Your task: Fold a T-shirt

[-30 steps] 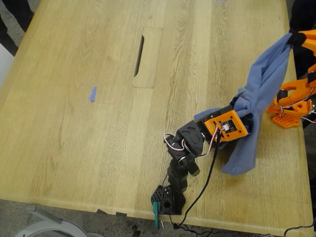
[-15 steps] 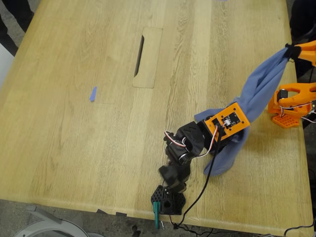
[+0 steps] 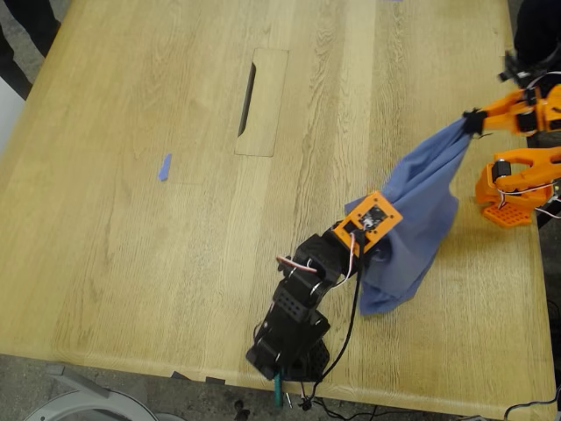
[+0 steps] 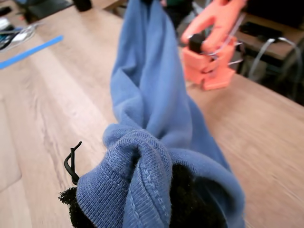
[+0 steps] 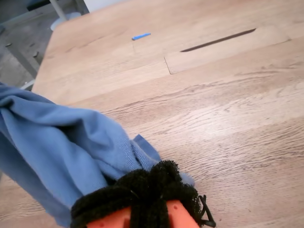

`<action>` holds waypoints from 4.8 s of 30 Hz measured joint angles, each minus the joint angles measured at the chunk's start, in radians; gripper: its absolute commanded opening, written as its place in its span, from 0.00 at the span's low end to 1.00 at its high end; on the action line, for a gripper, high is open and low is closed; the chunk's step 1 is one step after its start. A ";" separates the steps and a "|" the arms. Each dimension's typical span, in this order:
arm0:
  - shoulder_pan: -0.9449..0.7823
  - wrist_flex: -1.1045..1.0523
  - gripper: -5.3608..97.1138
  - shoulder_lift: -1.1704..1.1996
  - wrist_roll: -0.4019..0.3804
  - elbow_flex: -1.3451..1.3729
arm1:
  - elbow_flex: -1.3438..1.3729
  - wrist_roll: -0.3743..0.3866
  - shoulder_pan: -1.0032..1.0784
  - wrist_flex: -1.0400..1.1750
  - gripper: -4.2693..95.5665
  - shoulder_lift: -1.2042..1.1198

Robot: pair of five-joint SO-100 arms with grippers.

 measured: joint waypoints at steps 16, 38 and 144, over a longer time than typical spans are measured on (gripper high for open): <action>-0.460 -0.543 0.05 0.008 -0.006 0.630 | 0.847 -0.025 0.155 -0.831 0.04 0.002; -0.761 -1.258 0.05 -1.062 -0.003 0.322 | 0.738 -0.040 0.419 -1.632 0.04 -0.787; 0.388 0.104 0.05 0.626 -0.331 0.907 | 1.224 0.133 -0.069 -0.258 0.04 0.534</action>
